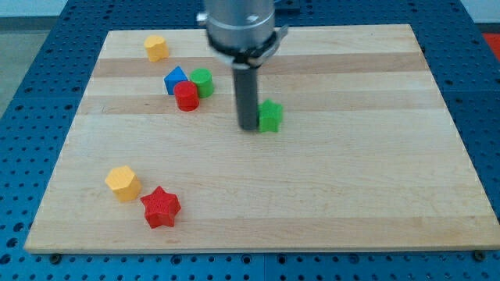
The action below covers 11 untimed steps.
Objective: Move the green star top right
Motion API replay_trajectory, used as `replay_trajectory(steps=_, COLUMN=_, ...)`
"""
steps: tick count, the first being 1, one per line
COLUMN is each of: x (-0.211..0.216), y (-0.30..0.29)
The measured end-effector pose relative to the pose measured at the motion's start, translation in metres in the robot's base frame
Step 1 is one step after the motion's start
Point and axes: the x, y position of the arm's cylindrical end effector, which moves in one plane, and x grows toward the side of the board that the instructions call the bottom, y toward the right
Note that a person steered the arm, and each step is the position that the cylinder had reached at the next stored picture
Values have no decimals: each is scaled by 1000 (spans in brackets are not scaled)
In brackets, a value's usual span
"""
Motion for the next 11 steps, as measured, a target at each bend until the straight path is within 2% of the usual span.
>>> replay_trajectory(steps=1, x=-15, y=67)
replay_trajectory(steps=2, x=26, y=55)
replay_trajectory(steps=3, x=19, y=91)
replay_trajectory(steps=4, x=-32, y=87)
replay_trajectory(steps=8, x=-119, y=158)
replay_trajectory(steps=9, x=-120, y=157)
replay_trajectory(steps=11, x=-113, y=96)
